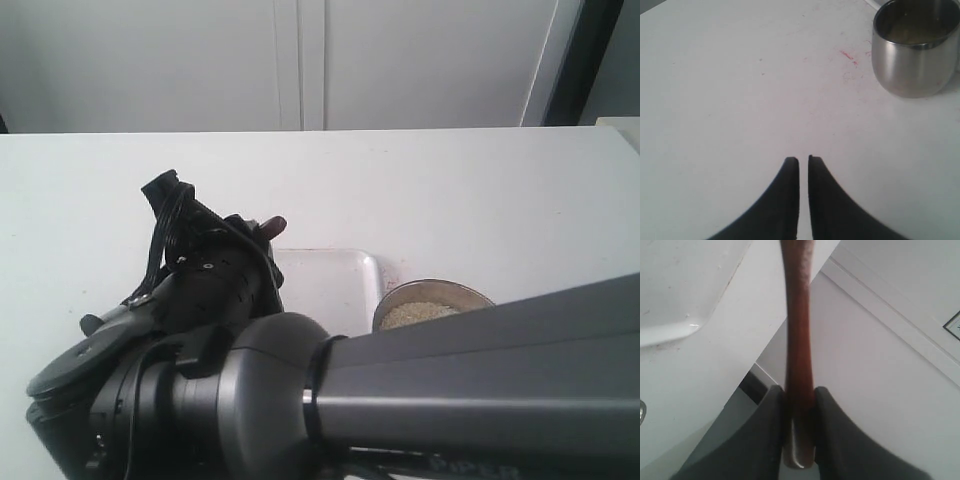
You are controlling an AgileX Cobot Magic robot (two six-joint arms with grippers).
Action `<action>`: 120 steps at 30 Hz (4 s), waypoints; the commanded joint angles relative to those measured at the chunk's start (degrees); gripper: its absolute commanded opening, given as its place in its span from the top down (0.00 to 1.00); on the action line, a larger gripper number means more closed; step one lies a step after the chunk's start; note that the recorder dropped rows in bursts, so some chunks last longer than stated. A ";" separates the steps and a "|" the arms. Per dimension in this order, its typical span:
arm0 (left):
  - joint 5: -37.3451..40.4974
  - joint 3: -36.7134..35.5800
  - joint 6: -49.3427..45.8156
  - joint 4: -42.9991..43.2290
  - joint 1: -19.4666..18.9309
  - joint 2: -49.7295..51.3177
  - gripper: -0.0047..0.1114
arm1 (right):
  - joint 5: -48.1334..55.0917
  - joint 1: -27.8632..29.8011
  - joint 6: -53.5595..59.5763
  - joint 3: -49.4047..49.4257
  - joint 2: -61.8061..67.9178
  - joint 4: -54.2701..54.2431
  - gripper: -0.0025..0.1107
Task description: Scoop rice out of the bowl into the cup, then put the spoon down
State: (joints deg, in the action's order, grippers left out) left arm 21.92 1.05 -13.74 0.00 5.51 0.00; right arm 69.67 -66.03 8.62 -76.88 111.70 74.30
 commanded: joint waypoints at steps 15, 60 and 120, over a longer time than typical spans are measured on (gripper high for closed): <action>2.97 -0.47 0.30 -0.32 0.30 0.00 0.84 | 0.30 -0.17 -14.78 0.36 -3.69 -8.54 0.98; 2.97 -0.47 0.30 -0.32 0.30 0.00 0.84 | -5.94 25.01 -47.35 -8.60 -0.80 -71.84 0.98; 2.97 -0.47 0.30 -0.32 0.30 0.00 0.84 | 0.30 24.92 -37.71 -9.82 -2.60 -72.12 0.75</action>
State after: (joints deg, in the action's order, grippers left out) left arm 21.92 1.05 -13.74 0.00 5.51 0.00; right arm 69.24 -41.23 -32.99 -87.19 113.01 3.70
